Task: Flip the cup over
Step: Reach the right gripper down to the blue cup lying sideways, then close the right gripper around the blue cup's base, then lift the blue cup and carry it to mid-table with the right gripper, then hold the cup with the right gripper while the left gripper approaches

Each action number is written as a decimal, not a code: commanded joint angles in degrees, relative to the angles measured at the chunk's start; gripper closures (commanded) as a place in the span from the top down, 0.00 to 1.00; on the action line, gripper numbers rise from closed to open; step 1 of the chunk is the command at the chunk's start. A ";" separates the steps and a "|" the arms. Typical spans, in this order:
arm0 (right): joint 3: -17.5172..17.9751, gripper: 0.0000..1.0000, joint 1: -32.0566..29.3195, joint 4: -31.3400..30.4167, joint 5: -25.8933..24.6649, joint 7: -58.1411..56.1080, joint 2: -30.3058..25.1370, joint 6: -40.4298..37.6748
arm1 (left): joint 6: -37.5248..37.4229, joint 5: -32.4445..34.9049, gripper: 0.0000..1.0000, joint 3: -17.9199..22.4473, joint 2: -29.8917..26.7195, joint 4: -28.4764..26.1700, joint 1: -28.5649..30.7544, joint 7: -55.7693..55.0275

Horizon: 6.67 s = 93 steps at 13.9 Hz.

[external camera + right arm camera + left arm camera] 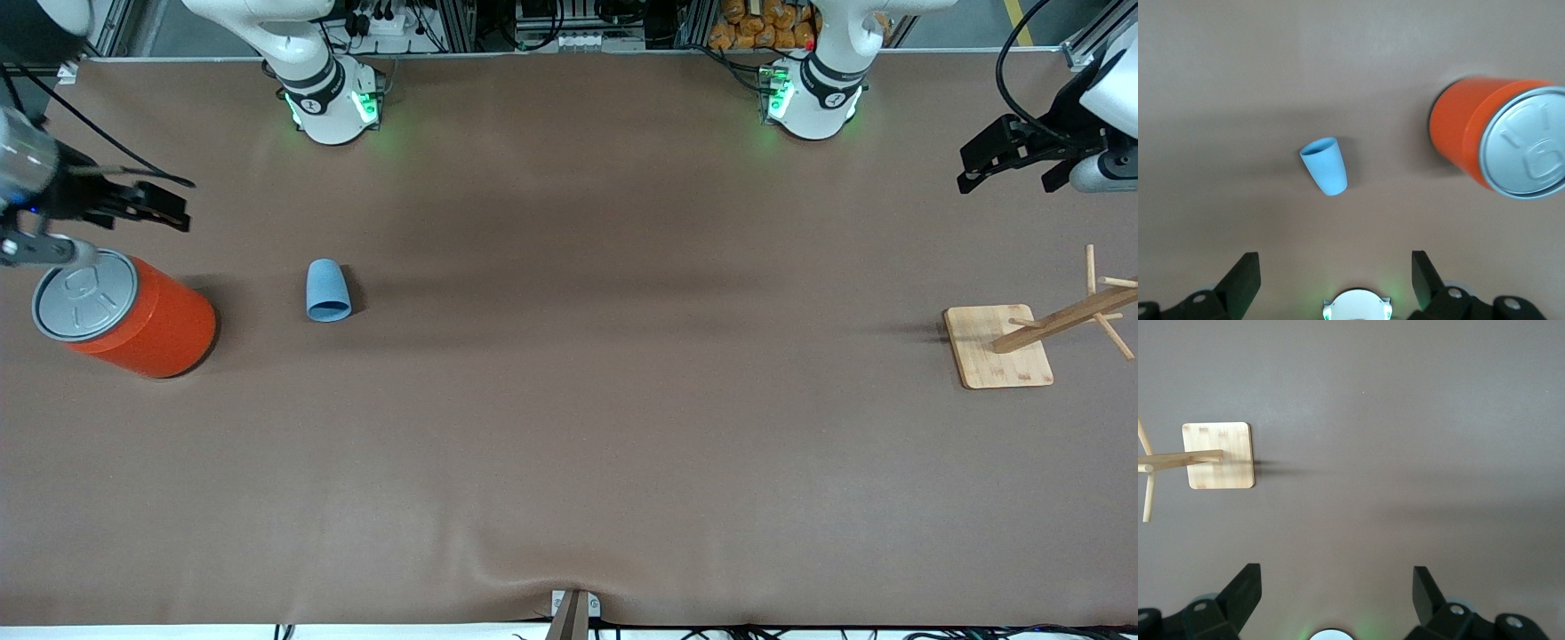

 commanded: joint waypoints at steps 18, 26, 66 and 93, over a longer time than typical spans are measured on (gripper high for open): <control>-0.26 1.00 2.31 -43.78 6.45 -8.38 1.82 47.34 | 0.28 -1.11 1.00 -0.04 0.24 -0.02 1.26 0.99; -0.26 1.00 0.91 -43.96 6.45 -14.54 9.30 54.03 | 0.29 -1.11 1.00 -0.04 0.24 -0.02 1.26 0.91; 12.49 0.00 48.01 27.32 -25.98 -27.02 52.89 33.55 | 15.22 -17.96 1.00 -0.12 16.22 -5.73 2.48 0.55; 17.32 1.00 32.21 26.35 -14.20 -22.10 33.93 10.28 | 32.71 -59.89 1.00 -2.14 24.85 -27.52 0.99 26.55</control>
